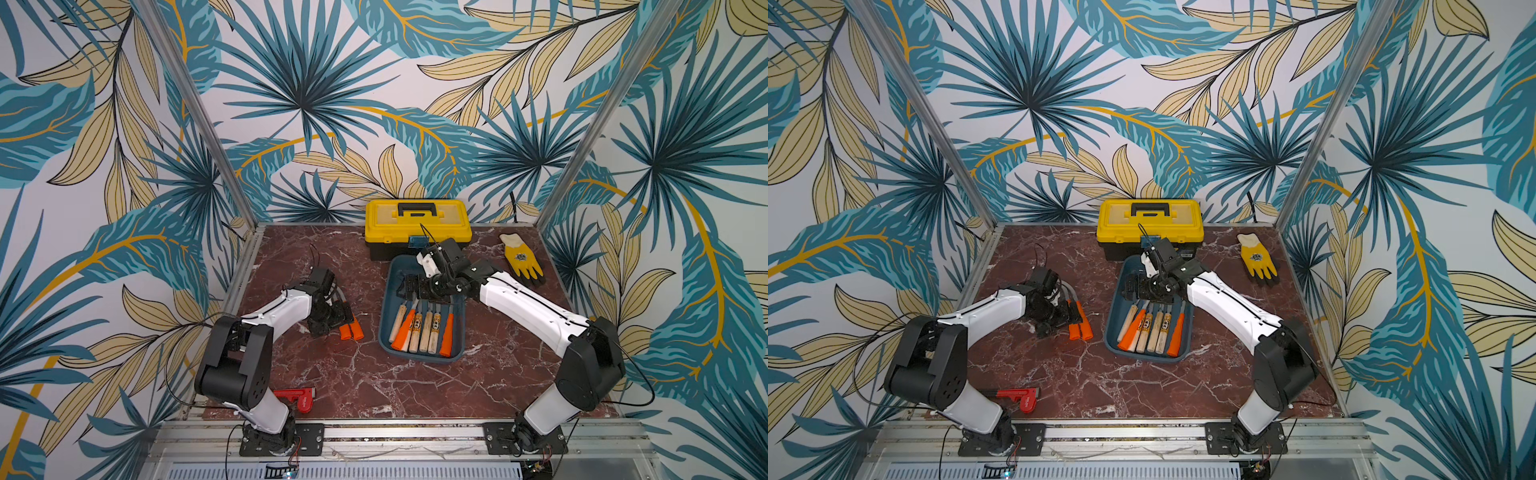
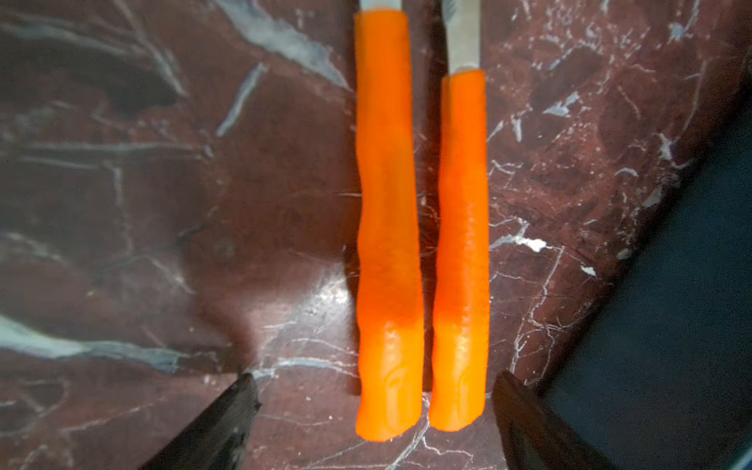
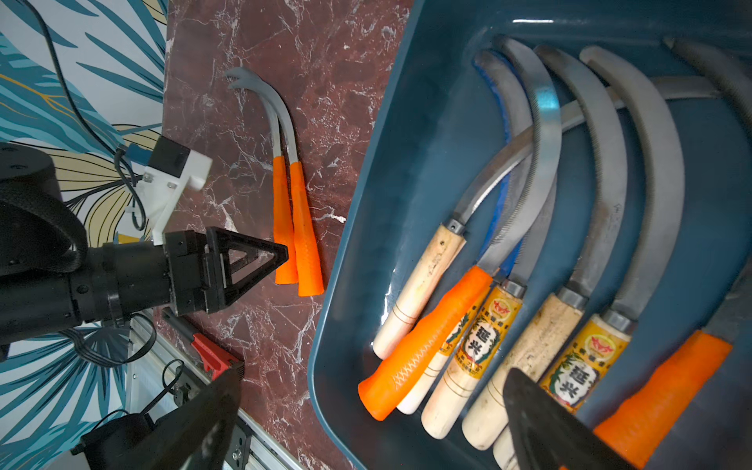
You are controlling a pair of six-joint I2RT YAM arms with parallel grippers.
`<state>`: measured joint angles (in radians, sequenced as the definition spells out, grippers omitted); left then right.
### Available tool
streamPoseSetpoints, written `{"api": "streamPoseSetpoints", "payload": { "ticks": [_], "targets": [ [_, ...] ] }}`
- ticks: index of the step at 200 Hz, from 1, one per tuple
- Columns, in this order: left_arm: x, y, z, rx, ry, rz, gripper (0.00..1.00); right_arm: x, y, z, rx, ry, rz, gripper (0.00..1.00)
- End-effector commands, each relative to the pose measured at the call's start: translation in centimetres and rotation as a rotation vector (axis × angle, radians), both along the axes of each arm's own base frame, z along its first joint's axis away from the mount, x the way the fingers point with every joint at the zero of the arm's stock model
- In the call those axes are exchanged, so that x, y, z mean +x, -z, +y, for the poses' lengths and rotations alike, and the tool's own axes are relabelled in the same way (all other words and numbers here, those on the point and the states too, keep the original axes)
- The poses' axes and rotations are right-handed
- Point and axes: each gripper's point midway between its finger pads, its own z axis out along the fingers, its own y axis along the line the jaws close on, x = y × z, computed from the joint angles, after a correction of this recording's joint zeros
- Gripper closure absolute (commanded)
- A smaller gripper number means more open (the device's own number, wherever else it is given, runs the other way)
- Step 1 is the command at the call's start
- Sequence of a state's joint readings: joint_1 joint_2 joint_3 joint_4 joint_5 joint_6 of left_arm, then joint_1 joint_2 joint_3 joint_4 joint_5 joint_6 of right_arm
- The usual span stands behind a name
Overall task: Put small sickles into storage boxes
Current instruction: Move the sickle to the center of the board, then pick up the sickle at the center of the board.
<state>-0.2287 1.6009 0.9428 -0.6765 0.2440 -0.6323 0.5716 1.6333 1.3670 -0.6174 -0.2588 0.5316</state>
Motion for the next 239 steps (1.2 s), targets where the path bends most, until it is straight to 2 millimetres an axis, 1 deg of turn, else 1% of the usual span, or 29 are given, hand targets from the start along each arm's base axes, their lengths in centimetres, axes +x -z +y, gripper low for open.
{"api": "streamPoseSetpoints", "payload": {
  "ticks": [1, 34, 74, 101, 112, 122, 138, 165, 211, 239],
  "targets": [
    [-1.1, 0.2, 0.7, 0.04, -0.027, 0.05, 0.17, -0.5, 0.0, -0.2, -0.002, 0.009, -0.006, 0.01],
    [-0.7, -0.1, 1.1, 0.084, -0.035, 0.064, 0.32, -0.8, -0.2, -0.5, -0.007, 0.008, -0.013, 0.0],
    [0.5, -0.7, 0.7, 0.138, -0.011, 0.057, 0.32, -1.1, -0.2, -0.7, -0.009, 0.011, -0.014, 0.01],
    [1.1, -0.5, 0.2, 0.172, 0.017, 0.064, 0.32, -1.2, 0.0, -0.9, -0.015, 0.012, -0.014, 0.0],
    [1.2, -0.4, 0.2, 0.186, 0.023, 0.073, 0.35, -1.2, -0.1, -0.9, -0.016, 0.011, -0.017, 0.0],
    [1.3, -0.3, 0.3, 0.208, 0.029, 0.076, 0.41, -1.2, -0.1, -0.9, -0.018, 0.01, -0.018, 0.0],
    [1.4, -0.2, 0.4, 0.236, 0.041, 0.086, 0.43, -1.2, 0.0, -1.0, -0.023, 0.012, -0.017, 0.0],
    [1.4, 0.2, 0.5, 0.28, 0.071, 0.102, 0.45, -1.1, 0.0, -0.9, -0.023, 0.013, -0.02, 0.01],
    [0.6, 1.9, 0.6, 0.307, 0.086, 0.152, 0.45, -1.1, -0.1, -1.0, -0.027, 0.016, -0.021, 0.01],
    [0.1, 2.8, 0.6, 0.328, 0.097, 0.175, 0.48, -1.2, 0.1, -1.1, -0.031, 0.019, -0.019, 0.01]
  ]
}}
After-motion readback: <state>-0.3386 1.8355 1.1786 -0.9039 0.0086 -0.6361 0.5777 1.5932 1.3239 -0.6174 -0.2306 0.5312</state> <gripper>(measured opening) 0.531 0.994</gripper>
